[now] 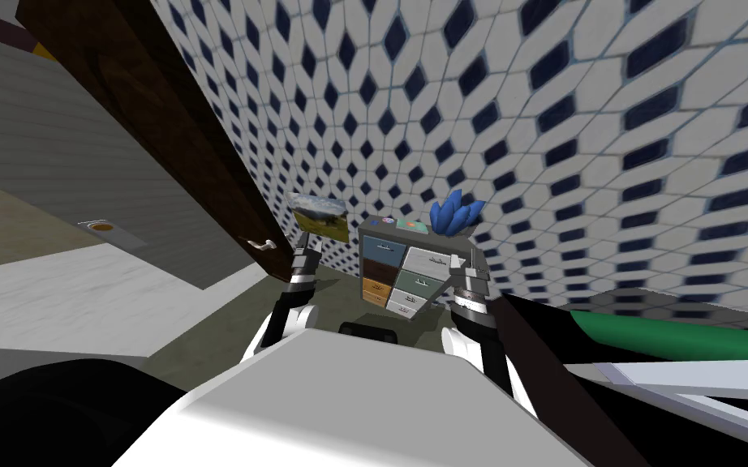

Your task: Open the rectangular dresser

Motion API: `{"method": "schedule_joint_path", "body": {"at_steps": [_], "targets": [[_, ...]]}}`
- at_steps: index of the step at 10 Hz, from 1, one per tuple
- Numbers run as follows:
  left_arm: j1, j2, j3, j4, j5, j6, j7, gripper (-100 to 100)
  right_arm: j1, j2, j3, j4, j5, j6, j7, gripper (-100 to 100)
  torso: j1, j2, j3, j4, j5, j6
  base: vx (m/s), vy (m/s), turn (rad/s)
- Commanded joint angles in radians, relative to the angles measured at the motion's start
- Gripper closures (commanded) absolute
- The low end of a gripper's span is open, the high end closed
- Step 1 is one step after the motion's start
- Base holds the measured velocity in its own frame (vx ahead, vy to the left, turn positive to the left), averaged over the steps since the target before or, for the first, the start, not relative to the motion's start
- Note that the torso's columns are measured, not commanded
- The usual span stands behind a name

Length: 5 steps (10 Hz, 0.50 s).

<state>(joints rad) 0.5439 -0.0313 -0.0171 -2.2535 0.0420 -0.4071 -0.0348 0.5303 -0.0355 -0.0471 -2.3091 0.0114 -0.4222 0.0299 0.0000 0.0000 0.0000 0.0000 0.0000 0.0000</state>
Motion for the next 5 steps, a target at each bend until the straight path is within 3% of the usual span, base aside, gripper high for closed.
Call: {"method": "schedule_joint_path", "body": {"at_steps": [1, 5], "targets": [[0.0, 0.0, 0.0, 0.0, 0.0, 0.0, 0.0, 0, 0.0, 0.0, 0.0, 0.0, 0.0, 0.0, 0.0, 0, 0.0, 0.04, -0.082, 0.041, 0.0, 0.0, 0.0, 0.0, 0.0], [0.0, 0.0, 0.0, 0.0, 0.0, 0.0, 0.0, 0, 0.0, 0.0, 0.0, 0.0, 0.0, 0.0, 0.0, 0, 0.0, 0.322, -0.644, 0.322, 0.0, 0.0, 0.0, 0.0, 0.0]]}}
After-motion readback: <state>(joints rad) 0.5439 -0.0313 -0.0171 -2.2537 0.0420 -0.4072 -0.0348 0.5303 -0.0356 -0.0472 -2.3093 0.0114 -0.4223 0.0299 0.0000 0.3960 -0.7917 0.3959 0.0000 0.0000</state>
